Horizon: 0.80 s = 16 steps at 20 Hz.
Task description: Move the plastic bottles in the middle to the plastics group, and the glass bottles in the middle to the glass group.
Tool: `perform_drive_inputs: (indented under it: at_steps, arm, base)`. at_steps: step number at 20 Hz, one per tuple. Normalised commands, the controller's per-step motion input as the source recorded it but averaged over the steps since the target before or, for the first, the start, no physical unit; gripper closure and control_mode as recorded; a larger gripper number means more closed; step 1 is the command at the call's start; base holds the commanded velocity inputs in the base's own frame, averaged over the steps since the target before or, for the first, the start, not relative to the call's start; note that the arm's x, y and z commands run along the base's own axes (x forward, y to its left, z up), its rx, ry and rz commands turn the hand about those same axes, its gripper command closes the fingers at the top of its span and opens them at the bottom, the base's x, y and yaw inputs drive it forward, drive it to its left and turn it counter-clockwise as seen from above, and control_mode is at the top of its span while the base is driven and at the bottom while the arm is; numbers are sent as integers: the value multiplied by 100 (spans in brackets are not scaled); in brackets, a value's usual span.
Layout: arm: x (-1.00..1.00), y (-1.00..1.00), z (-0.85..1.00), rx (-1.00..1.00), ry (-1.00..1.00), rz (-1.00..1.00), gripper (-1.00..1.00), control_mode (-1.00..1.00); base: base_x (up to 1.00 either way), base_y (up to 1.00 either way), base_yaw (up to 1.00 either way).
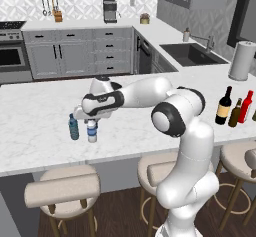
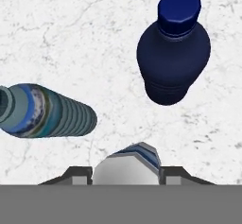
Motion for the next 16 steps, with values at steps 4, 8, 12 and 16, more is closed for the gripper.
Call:
perform_drive_inputs:
  at_steps: [4,8,12,16]
  arm:
    - [0,-3,-23,0,-7,0,-100,-100]
    - [-4,-3,-2,0,-10,0,-100,-100]
    - [-2,0,11,0,-12,0,-100,-100]
    - [-1,0,30,0,-7,0,-100,-100]
  base:
    - [0,0,0]
    - [0,0,0]
    - [0,0,0]
    - [0,0,0]
